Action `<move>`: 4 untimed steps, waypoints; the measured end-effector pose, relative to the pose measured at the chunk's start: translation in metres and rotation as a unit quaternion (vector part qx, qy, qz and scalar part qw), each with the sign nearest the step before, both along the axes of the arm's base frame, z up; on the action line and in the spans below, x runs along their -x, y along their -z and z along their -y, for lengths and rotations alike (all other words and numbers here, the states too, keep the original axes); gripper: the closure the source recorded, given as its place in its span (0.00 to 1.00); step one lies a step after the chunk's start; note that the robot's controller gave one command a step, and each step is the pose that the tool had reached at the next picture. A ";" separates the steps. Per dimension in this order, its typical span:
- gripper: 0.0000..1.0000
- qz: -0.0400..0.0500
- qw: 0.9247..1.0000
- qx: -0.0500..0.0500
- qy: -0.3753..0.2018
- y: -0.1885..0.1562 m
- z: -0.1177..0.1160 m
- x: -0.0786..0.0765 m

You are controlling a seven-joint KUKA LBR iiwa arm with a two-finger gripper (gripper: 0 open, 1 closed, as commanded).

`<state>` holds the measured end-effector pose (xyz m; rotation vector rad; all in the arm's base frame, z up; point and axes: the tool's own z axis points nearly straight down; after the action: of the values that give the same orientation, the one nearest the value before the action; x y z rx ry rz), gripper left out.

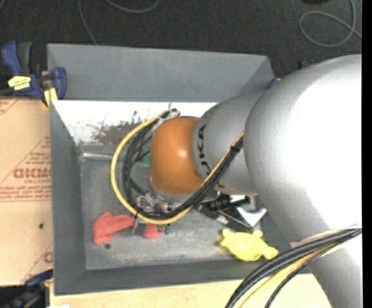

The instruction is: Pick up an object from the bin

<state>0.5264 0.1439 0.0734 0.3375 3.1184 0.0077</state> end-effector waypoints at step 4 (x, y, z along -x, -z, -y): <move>1.00 0.000 1.000 0.000 -0.001 -0.060 0.000 0.000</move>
Offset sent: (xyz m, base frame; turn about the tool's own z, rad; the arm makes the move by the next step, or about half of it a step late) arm -0.0001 0.0001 0.0236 0.0000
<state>0.5268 0.1435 0.1334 0.3347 3.1190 0.0074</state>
